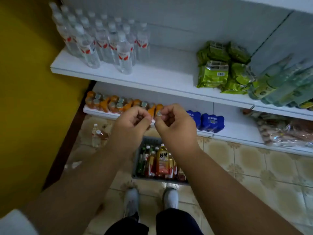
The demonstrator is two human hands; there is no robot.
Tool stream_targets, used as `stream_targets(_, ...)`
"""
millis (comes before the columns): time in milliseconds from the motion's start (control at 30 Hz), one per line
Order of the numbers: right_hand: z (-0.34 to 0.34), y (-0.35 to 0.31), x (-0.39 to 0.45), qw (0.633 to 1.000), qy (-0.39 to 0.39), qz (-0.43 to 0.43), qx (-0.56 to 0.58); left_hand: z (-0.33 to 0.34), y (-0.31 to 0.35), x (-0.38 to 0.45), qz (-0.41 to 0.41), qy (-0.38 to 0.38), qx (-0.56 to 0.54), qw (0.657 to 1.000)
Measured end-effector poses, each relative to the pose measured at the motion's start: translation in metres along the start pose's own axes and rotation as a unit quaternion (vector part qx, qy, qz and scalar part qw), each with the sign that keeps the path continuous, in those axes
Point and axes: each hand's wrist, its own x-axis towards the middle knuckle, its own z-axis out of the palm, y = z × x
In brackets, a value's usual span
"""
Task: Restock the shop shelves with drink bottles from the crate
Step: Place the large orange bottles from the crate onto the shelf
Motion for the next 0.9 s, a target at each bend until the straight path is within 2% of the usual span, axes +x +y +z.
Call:
stream_targets(267, 0.031, 0.124, 0.001, 0.997, -0.053, 0.05, 0.025, 0.063, -0.111, -0.003, -0.074, 0.003, -0.01, 0.997)
stream_targets(533, 0.071, 0.338, -0.005, 0.979, -0.057, 0.195, 0.005, 0.164, -0.314, -0.008, -0.233, 0.004, 0.02, 0.972)
stream_targets(733, 0.136, 0.498, -0.014, 0.926, -0.146, 0.334, -0.095, 0.211, -0.465, 0.0, -0.389, 0.003, 0.058, 0.92)
stream_targets(867, 0.17, 0.57, -0.012, 0.861, -0.201, 0.467, -0.027, 0.234, -0.54, 0.011, -0.454, -0.049, 0.069, 0.887)
stream_targets(900, 0.178, 0.582, -0.011, 0.855, -0.219, 0.469, -0.032, 0.238, -0.554, 0.013, -0.473, -0.047, 0.071, 0.877)
